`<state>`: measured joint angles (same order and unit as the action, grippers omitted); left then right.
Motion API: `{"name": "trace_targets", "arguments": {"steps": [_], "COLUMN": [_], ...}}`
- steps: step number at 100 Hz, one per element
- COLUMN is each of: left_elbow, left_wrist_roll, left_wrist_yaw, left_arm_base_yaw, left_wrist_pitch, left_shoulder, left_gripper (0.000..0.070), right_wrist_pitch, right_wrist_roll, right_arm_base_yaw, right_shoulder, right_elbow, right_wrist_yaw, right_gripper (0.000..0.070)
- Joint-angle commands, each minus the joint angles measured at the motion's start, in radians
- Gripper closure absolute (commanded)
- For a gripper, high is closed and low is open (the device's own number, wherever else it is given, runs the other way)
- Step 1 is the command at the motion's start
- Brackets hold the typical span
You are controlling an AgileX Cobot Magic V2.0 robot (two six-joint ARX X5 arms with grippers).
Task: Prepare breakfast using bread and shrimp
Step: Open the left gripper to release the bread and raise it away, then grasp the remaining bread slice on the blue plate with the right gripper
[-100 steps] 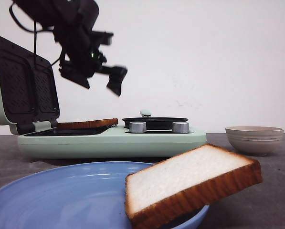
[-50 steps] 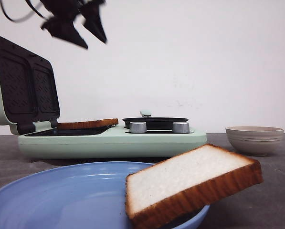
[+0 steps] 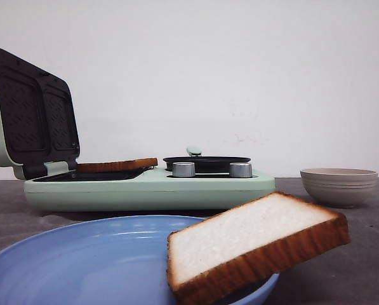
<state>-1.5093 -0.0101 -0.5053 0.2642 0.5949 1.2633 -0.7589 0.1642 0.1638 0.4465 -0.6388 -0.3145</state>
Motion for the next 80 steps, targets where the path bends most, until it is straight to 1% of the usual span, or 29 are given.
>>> {"name": "trace_targets", "arguments": {"steps": [1,11,24,32,41,55,58,68,72,74,80], "left_elbow": [0.041,0.153,0.31,0.397,0.48,0.584,0.602,0.658,0.68,0.69,0.719], "left_wrist_roll": [0.005,-0.027,-0.09,-0.117,-0.136,-0.153,-0.161,-0.177,-0.189,-0.194,-0.208], "left_wrist_yaw": [-0.007,-0.006,0.0,0.009,0.019,0.042,0.042,0.042,0.042,0.042,0.043], "left_arm_base_yaw": [0.001,-0.013,-0.032,-0.039,-0.043,-0.043,-0.043,-0.043,-0.043,-0.043,-0.043], "left_wrist_pitch": [-0.02,-0.058,-0.117,-0.141,-0.146,-0.146,-0.146,-0.145,-0.146,-0.146,-0.144], "left_shoulder": [-0.037,-0.135,-0.264,-0.338,-0.412,-0.509,-0.526,-0.577,-0.594,-0.602,-0.621], "left_gripper": [0.07,0.07,0.07,0.07,0.07,0.0696,0.0666,0.0512,0.0469,0.0456,0.0455], "right_wrist_pitch": [-0.003,-0.005,-0.005,-0.01,-0.014,-0.013,-0.013,-0.011,-0.008,-0.004,0.01], "right_wrist_roll": [0.02,0.032,0.063,0.077,0.094,0.121,0.125,0.135,0.14,0.143,0.154], "right_arm_base_yaw": [0.005,0.005,0.005,0.005,0.005,0.005,0.005,0.013,0.019,0.024,0.038], "right_shoulder": [0.003,0.003,0.01,0.026,0.062,0.142,0.16,0.227,0.255,0.27,0.31], "right_elbow": [-0.016,-0.016,-0.016,-0.016,-0.016,-0.016,-0.015,-0.012,-0.011,-0.009,0.003], "right_wrist_yaw": [-0.005,-0.029,-0.061,-0.092,-0.14,-0.24,-0.259,-0.315,-0.327,-0.334,-0.364], "right_gripper": [0.0165,0.0165,0.0165,0.0165,0.0165,0.0165,0.0165,0.0165,0.0165,0.0165,0.0165]}}
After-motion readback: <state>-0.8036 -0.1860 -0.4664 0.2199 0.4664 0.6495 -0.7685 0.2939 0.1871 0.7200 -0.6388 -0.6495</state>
